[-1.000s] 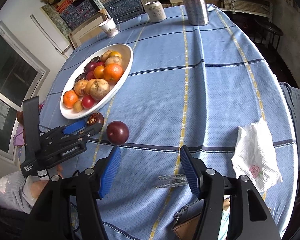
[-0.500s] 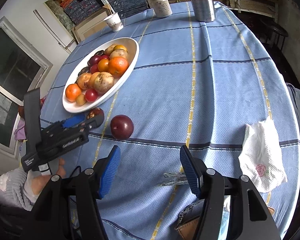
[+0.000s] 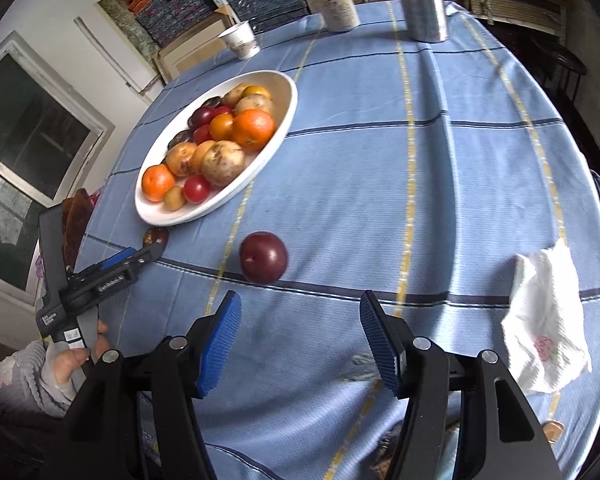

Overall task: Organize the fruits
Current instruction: 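Grasp the dark brown mangosteen with the left tool while the right tool grasps the dark red plum, then carry the mangosteen and plum onto the white plate and open both tools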

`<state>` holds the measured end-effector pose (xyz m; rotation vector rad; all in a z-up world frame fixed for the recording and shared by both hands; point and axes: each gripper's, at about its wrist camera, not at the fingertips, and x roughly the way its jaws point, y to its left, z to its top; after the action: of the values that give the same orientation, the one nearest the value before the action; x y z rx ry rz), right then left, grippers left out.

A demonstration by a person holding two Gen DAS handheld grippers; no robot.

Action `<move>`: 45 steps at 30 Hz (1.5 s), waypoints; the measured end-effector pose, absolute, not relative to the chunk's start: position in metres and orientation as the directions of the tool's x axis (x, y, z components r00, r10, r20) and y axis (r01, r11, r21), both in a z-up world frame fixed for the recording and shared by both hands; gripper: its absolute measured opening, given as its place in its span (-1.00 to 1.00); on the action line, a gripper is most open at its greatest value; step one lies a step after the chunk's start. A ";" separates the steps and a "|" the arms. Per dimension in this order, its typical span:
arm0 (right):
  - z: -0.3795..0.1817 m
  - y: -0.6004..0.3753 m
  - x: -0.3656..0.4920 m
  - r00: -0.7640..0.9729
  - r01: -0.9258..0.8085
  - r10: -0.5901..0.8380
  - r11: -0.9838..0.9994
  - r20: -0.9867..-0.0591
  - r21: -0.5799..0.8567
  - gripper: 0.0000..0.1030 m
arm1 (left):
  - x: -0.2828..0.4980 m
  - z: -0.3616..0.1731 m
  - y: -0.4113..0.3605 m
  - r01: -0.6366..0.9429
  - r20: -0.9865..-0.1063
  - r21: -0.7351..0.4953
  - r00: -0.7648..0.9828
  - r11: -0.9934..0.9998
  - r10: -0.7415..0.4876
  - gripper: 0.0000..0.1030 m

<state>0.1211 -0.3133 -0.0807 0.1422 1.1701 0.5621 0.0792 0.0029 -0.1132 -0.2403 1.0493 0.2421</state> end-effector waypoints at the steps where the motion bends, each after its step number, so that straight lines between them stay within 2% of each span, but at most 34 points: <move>1: -0.081 -0.310 0.121 0.268 -0.352 0.490 0.851 -0.830 0.389 0.21 | 0.077 -0.113 0.006 -0.311 -0.874 -0.080 0.479 0.947 0.083 0.43; 14: -0.080 -0.288 0.117 0.259 -0.365 0.496 0.845 -0.829 0.391 0.21 | 0.103 -0.115 -0.001 -0.183 -0.870 -0.104 0.492 0.978 -0.001 0.41; 19: -0.086 -0.289 0.112 0.268 -0.318 0.489 0.858 -0.830 0.402 0.21 | 0.103 -0.114 0.005 -0.128 -0.868 -0.096 0.497 0.987 -0.020 0.12; 25: -0.089 -0.279 0.108 0.269 -0.296 0.480 0.866 -0.835 0.403 0.21 | 0.103 -0.115 0.007 -0.068 -0.863 -0.090 0.503 0.994 -0.044 0.08; 27: -0.089 -0.276 0.108 0.270 -0.293 0.477 0.868 -0.836 0.401 0.21 | 0.101 -0.115 0.007 -0.044 -0.861 -0.077 0.506 0.996 -0.045 -0.02; 28: -0.089 -0.274 0.108 0.273 -0.290 0.475 0.870 -0.837 0.399 0.21 | 0.101 -0.115 0.009 -0.040 -0.861 -0.081 0.506 0.996 -0.049 -0.15; 29: -0.089 -0.273 0.109 0.274 -0.289 0.473 0.871 -0.837 0.397 0.21 | 0.101 -0.114 0.010 -0.039 -0.861 -0.086 0.505 0.996 -0.055 -0.19; 39: -0.091 -0.250 0.119 0.320 -0.324 0.414 0.893 -0.852 0.312 0.21 | 0.093 -0.107 0.050 -0.111 -0.863 -0.070 0.505 0.991 -0.004 -0.19; 45: -0.102 -0.241 0.129 0.336 -0.325 0.371 0.908 -0.866 0.263 0.21 | 0.087 -0.101 0.043 -0.074 -0.859 -0.061 0.512 0.995 -0.015 -0.19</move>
<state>0.1290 -0.2413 -0.1015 0.0451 1.1413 0.4540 0.0873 0.0427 -0.1007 -0.0938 1.0328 0.0359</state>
